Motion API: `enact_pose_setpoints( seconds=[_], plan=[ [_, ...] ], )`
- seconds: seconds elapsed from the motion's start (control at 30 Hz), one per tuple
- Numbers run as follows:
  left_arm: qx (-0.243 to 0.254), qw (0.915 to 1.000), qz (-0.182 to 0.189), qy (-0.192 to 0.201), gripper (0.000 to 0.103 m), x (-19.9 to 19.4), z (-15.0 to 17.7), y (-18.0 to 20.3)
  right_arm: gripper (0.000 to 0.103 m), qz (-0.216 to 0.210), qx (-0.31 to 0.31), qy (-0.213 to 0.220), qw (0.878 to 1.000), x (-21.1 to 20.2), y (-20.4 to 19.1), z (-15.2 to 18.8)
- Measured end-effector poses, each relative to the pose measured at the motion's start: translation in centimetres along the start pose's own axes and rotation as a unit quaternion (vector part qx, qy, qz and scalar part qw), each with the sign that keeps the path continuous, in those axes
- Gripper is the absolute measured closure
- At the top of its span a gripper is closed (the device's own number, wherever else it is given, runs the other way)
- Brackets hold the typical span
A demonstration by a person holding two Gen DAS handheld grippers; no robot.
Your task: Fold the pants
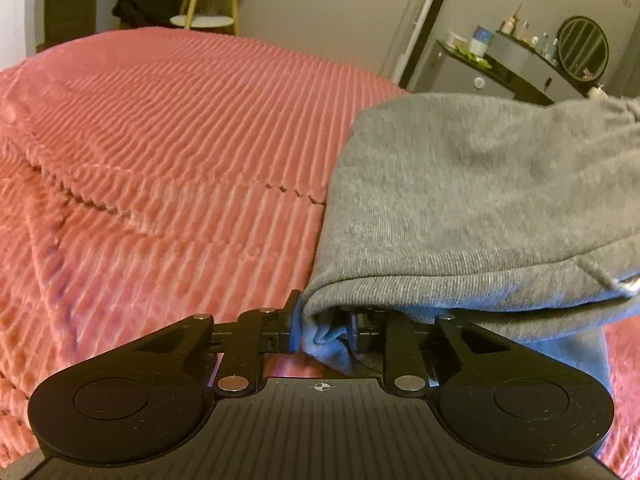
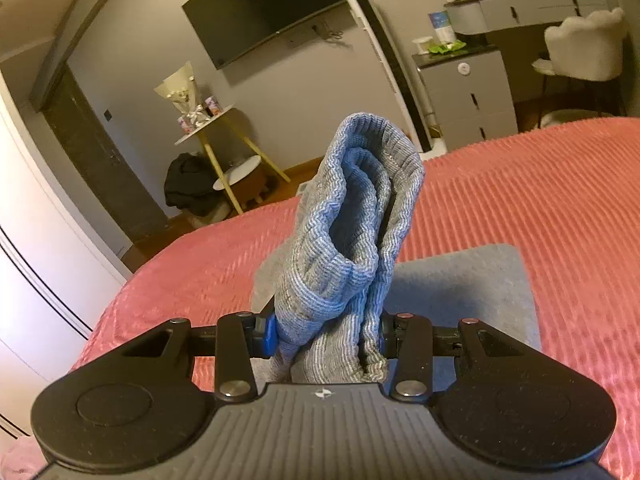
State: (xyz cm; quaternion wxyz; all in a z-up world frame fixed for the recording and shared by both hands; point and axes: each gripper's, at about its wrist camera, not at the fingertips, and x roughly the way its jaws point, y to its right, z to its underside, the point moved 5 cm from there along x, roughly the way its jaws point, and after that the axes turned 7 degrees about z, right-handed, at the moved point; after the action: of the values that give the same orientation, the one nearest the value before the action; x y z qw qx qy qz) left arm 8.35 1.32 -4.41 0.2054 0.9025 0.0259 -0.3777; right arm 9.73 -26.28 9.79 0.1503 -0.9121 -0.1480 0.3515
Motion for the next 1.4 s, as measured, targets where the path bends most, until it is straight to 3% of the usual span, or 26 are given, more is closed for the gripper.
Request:
enact_pose_setpoints(
  seconds=[0.3, 0.53, 1.4],
  plan=[
    [0.039, 0.9991, 0.009, 0.013, 0.084, -1.2, -0.3, 1.0, 0.061, 0.038, 0.019, -0.011, 0.999, 1.5, 3.6, 1.4],
    [0.055, 0.9984, 0.004, 0.012, 0.084, -1.2, 0.1, 1.6, 0.061, 0.07, -0.008, -0.015, 0.997, 2.2, 4.2, 2.7],
    [0.049, 0.9987, 0.008, 0.008, 0.083, -1.5, -0.1, 2.1, 0.061, 0.088, -0.026, -0.019, 0.996, 2.3, 4.6, 3.4]
  ],
)
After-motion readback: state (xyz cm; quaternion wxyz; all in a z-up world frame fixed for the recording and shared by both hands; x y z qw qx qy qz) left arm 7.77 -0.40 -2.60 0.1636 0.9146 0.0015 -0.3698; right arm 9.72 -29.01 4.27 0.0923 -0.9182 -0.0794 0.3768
